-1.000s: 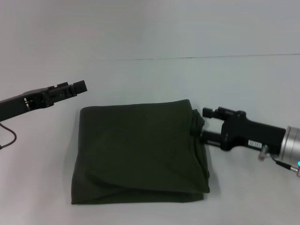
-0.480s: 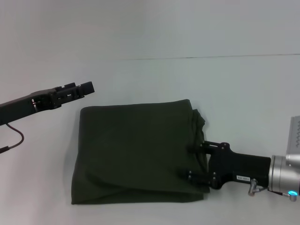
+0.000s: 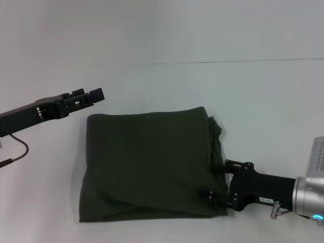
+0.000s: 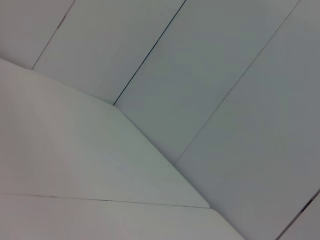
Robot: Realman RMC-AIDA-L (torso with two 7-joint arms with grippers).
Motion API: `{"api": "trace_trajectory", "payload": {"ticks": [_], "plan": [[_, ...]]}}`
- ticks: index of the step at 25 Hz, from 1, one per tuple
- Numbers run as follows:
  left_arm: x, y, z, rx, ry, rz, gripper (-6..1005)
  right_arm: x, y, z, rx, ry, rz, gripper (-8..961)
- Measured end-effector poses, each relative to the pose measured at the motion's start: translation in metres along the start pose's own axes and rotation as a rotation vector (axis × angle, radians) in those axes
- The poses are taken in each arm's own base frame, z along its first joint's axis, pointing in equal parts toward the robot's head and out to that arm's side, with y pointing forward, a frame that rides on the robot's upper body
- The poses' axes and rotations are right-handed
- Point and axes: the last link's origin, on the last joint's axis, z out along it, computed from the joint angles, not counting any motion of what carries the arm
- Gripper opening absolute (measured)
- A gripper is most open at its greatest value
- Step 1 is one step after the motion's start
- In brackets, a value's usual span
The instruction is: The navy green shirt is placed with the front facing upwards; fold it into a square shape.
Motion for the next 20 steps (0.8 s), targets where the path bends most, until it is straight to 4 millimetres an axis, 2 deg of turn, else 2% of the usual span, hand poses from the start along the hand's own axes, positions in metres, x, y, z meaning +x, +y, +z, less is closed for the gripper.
{"api": "trace_trajectory", "payload": {"ticks": [2,3,4,6,10,15,20], "plan": [[0.0,0.0,0.0,0.0,0.002,0.015,920,-0.007,0.003,-0.006,-0.023,-0.06,-0.011,777],[0.001,0.0,-0.001,-0.001,0.008,0.026,920,-0.017,0.005,-0.02,-0.041,-0.146,-0.036,777],[0.001,0.0,-0.001,-0.002,0.015,0.037,920,-0.017,0.005,-0.02,-0.041,-0.146,-0.036,778],[0.002,0.0,-0.003,-0.003,0.033,0.067,920,-0.027,0.007,-0.037,-0.057,-0.231,-0.07,779],[0.0,0.009,-0.008,-0.071,0.043,0.223,920,-0.036,0.011,-0.06,-0.09,-0.281,-0.136,781],[-0.021,0.032,-0.018,-0.27,-0.023,0.477,919,-0.032,0.022,-0.069,-0.193,-0.224,-0.177,801],[-0.04,0.047,-0.021,-0.423,-0.173,0.493,919,-0.028,0.03,-0.066,-0.257,-0.188,-0.163,888]]}}
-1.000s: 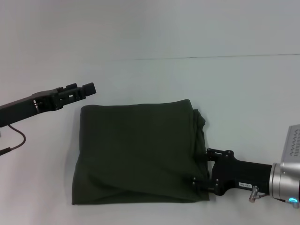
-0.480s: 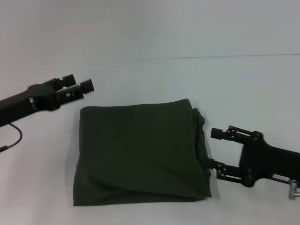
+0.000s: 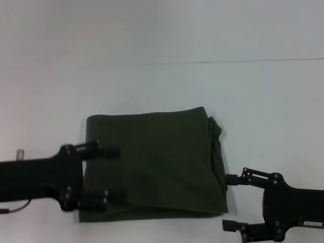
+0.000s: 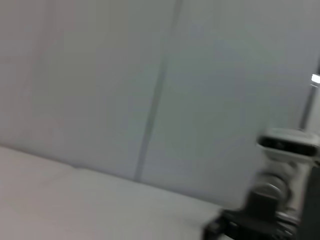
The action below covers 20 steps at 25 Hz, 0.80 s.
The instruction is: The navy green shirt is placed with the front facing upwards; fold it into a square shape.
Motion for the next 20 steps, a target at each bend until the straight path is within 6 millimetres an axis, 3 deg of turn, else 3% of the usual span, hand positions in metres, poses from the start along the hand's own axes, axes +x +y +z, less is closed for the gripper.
{"api": "trace_trajectory", "payload": {"ticks": [11,20], "plan": [[-0.019,0.011,0.003,-0.015,-0.037,0.018,919,-0.001,-0.001,0.028,-0.079,0.002,0.013,919],[-0.02,0.009,0.003,0.001,-0.053,0.003,920,0.0,0.0,0.033,-0.084,-0.001,0.026,920]]}}
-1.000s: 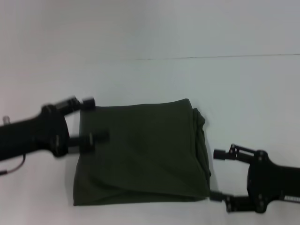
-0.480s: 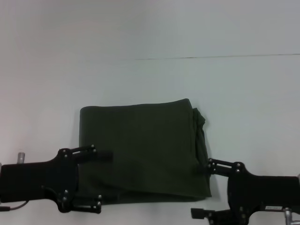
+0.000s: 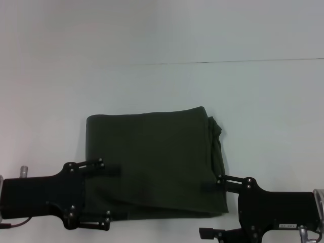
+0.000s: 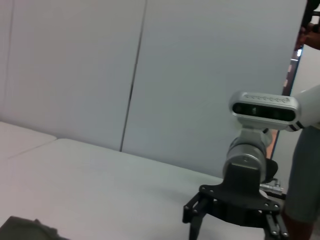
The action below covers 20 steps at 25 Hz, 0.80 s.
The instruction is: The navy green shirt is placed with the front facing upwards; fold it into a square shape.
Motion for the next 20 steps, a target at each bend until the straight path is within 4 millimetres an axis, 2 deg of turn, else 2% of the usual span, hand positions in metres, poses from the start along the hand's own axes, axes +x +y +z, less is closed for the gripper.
{"api": "trace_trajectory", "payload": {"ticks": [20], "plan": [[-0.0003,-0.0016,0.0004,0.008,-0.008,0.008,919,0.0006,-0.0052,0.0078,0.011,0.006,0.008,918]]}}
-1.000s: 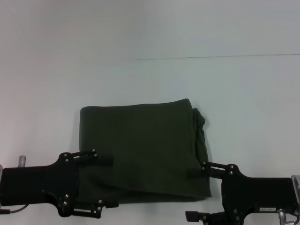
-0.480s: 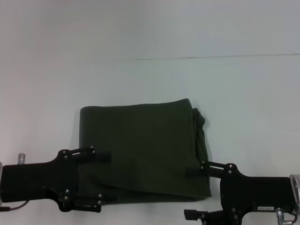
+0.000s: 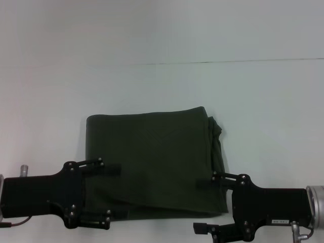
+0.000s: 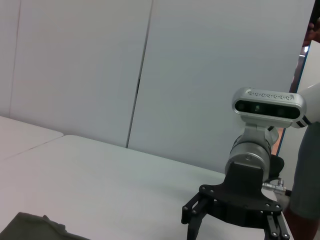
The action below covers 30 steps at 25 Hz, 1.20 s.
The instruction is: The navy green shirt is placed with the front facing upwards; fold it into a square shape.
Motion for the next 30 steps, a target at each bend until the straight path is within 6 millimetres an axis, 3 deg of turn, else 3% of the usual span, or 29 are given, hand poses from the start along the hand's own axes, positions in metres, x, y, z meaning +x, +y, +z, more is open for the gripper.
{"api": "trace_trajectory", "payload": {"ticks": [30], "plan": [[-0.0001,-0.0016,0.0012,0.005,-0.004,0.003,920,-0.0008,-0.0016,0.0039,-0.005,0.001,0.001,914]]}}
